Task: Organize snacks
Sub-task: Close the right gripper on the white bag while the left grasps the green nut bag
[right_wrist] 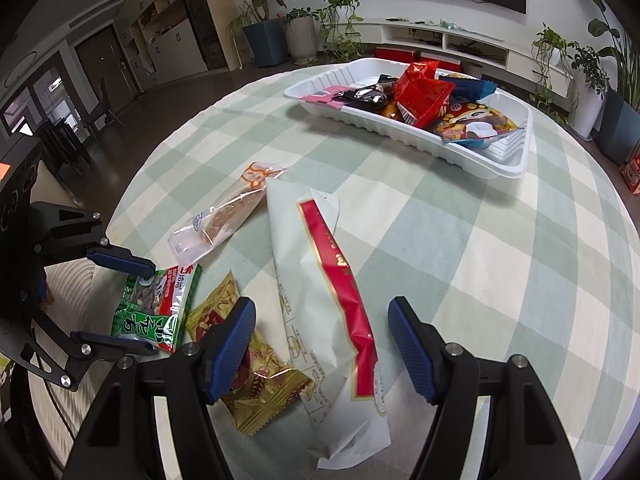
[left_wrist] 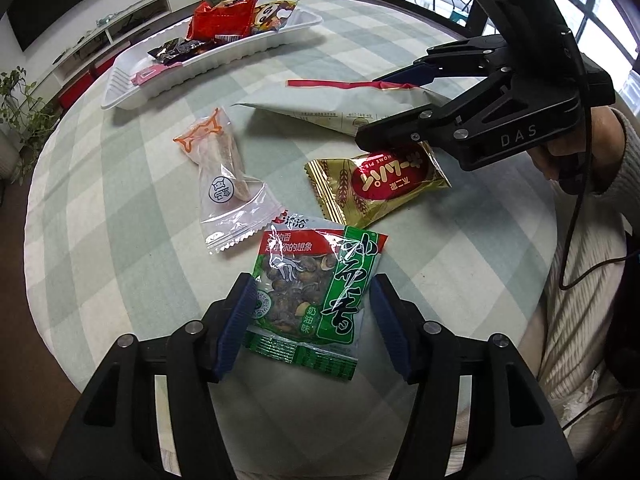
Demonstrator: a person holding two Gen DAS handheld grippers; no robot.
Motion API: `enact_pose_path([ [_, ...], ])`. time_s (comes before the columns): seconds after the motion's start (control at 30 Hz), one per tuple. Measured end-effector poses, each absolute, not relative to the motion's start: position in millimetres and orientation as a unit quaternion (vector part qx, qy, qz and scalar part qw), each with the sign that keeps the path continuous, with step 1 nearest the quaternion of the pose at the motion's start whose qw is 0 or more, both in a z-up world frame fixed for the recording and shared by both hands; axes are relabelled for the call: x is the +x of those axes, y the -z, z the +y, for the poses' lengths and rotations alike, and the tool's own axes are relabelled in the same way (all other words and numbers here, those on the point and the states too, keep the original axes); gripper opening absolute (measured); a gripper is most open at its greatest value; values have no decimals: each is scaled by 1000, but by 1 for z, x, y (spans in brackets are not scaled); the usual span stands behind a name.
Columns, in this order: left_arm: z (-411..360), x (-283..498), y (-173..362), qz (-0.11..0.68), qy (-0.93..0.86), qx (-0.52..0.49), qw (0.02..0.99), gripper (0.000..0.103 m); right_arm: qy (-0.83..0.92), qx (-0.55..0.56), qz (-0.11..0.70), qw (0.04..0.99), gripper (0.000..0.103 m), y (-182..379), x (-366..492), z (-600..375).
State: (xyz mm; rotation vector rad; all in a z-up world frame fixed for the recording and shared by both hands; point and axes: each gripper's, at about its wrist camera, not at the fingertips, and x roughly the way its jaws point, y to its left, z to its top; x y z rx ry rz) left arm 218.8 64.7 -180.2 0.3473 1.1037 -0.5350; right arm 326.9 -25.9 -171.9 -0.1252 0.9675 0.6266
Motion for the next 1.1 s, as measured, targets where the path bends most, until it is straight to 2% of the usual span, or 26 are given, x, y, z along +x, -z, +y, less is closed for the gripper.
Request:
enact_pose_path([
  [0.57,66,226,188,521,251,155,801,70,-292,-67,464,834,71,178,331,-24],
  [0.63,65,225,188,521,253,156,800,72,-294,-53,466,833,69,177,333,-28],
  [0.83,63,225,190,521,255,158,799,76,-293,-42,469,832,53,176,338,-34],
  [0.9,63,225,190,520,254,158,800,76,-290,-48,468,834,41,176,338,-34],
  [1.03,62,223,190,517,249,157,804,75,-287,-43,467,835,37,177,339,-36],
  [1.1,63,223,189,515,246,153,807,71,-286,-41,466,836,37,177,338,-38],
])
